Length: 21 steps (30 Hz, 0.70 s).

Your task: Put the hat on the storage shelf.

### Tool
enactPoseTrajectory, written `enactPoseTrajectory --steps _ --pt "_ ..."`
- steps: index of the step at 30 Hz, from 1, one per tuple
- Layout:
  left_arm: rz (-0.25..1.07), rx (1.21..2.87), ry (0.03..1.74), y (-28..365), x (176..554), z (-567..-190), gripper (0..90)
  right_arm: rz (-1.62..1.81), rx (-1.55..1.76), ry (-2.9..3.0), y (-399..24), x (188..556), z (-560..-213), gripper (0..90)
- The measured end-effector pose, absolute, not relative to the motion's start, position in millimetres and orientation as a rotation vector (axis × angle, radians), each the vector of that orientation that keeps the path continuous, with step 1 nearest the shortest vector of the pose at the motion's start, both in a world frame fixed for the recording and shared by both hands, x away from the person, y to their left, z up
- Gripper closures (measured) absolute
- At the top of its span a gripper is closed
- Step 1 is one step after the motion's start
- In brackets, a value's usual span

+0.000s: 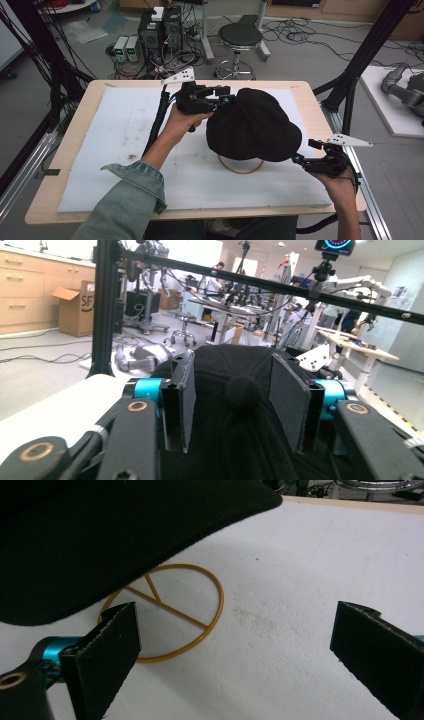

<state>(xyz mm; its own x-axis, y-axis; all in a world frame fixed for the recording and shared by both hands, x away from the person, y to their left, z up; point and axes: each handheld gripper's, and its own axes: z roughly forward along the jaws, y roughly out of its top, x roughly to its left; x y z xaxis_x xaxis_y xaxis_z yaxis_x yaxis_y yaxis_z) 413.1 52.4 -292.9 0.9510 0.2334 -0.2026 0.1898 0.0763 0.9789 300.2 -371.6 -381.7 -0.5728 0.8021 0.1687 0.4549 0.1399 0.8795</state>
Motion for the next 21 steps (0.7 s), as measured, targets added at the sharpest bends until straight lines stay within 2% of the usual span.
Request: enactPoseTrajectory --steps 8,14,21 --pt "0.141 1.553 0.371 76.3 400.4 -287.6 43.5 1.385 1.224 2.084 -374.9 300.8 -385.3 5.6" --pt "0.286 1.626 0.426 98.4 388.2 -287.7 37.3 1.358 1.228 2.097 -373.2 302.7 -388.1 5.6" --pt "0.405 1.678 0.498 121.6 379.6 -295.0 35.2 1.359 1.237 2.093 -374.3 304.4 -389.6 5.6"
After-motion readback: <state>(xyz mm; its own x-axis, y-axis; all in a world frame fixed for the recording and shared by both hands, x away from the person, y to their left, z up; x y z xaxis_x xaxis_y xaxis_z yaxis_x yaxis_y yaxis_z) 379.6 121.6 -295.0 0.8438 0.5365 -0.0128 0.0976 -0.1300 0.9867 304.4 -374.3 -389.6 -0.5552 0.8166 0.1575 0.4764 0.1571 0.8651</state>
